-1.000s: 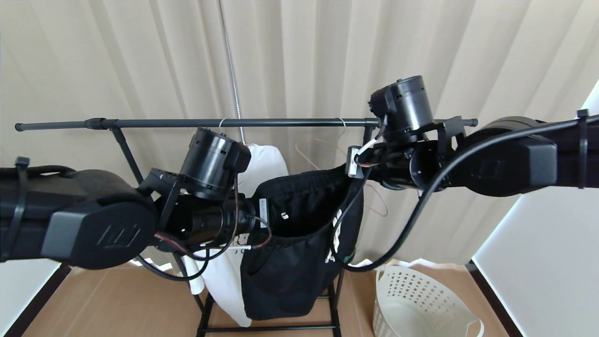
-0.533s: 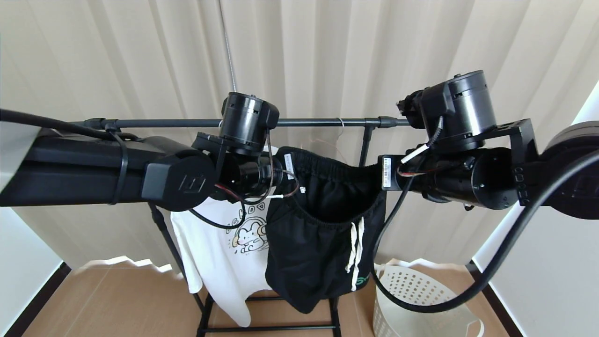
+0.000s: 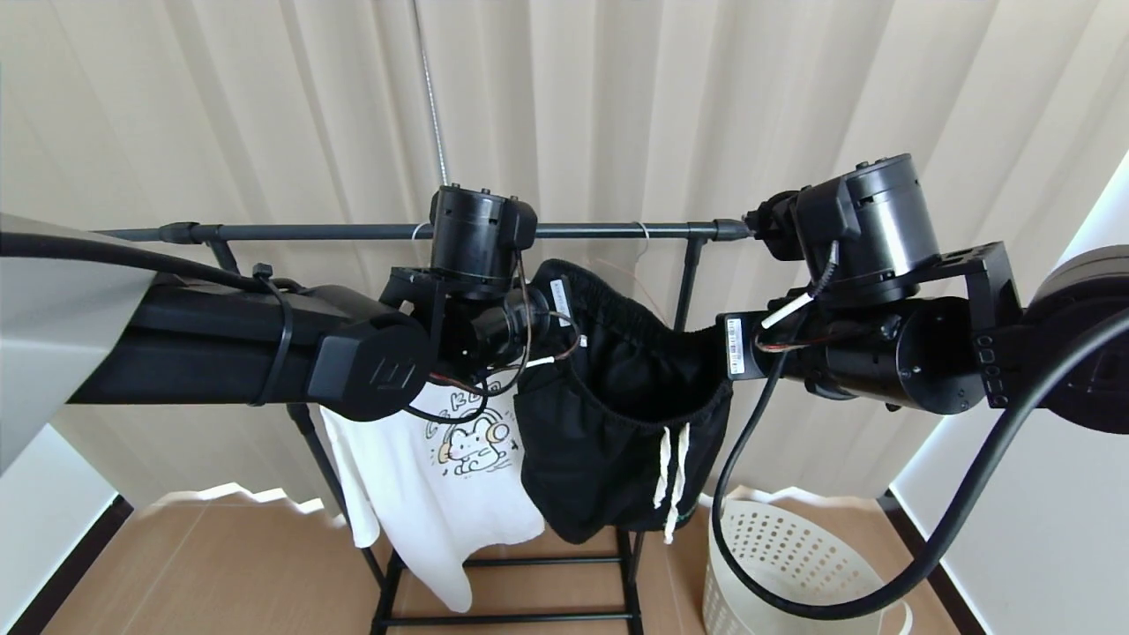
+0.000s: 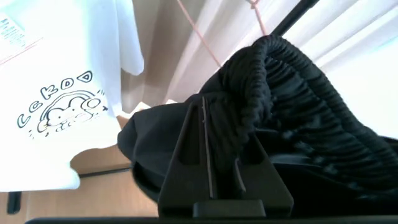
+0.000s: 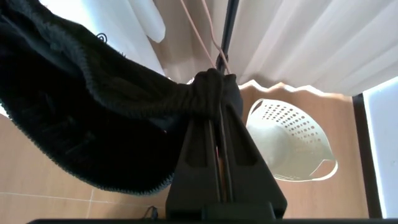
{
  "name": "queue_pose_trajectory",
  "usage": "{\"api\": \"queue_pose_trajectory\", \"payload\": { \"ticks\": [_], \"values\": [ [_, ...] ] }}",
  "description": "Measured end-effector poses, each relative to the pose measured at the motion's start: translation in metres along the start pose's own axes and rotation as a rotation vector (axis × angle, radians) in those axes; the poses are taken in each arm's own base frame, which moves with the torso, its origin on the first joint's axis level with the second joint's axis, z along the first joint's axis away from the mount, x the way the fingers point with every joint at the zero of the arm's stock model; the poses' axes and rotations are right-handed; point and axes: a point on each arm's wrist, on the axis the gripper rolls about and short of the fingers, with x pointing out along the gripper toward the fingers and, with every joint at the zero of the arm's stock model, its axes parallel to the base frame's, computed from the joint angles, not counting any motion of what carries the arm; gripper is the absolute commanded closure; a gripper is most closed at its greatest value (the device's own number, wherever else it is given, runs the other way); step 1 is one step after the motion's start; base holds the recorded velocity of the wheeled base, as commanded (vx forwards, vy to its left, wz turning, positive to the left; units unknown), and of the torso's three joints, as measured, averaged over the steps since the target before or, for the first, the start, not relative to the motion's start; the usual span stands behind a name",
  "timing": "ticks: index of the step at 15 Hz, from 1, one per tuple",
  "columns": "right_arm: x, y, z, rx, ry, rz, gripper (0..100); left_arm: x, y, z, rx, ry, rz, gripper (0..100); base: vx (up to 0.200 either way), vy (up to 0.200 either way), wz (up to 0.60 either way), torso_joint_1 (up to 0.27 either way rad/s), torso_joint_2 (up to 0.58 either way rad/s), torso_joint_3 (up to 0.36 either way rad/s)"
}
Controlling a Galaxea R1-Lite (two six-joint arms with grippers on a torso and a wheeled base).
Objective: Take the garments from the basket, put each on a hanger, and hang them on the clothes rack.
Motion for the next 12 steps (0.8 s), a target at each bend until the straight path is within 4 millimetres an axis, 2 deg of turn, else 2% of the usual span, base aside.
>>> {"api": "queue_pose_trajectory", "payload": {
  "ticks": [3, 6, 7, 10, 12],
  "values": [
    [0.007, 0.0, -0.012, -0.074, 0.042, -0.013, 0, 0.0, -0.002, -0.003, 0.001, -0.009, -0.011, 100, 0.0, 0.0, 0.0, 0.0, 0.0, 0.0],
    [0.013, -0.004, -0.041, -0.243, 0.126, -0.005, 0, -0.002, -0.006, -0.004, 0.004, -0.015, -0.002, 100, 0.0, 0.0, 0.0, 0.0, 0.0, 0.0],
    [0.014, -0.002, -0.053, -0.296, 0.155, 0.038, 0, -0.002, -0.006, -0.004, 0.005, -0.019, 0.005, 100, 0.0, 0.0, 0.0, 0.0, 0.0, 0.0],
    [0.014, 0.009, -0.072, -0.335, 0.143, 0.252, 0, -0.005, -0.01, -0.007, 0.017, -0.013, -0.003, 100, 0.0, 0.0, 0.0, 0.0, 0.0, 0.0],
    [0.014, 0.015, -0.073, -0.287, 0.043, 0.448, 0, -0.008, -0.008, -0.011, 0.048, 0.004, -0.003, 100, 0.0, 0.0, 0.0, 0.0, 0.0, 0.0]
  ]
}}
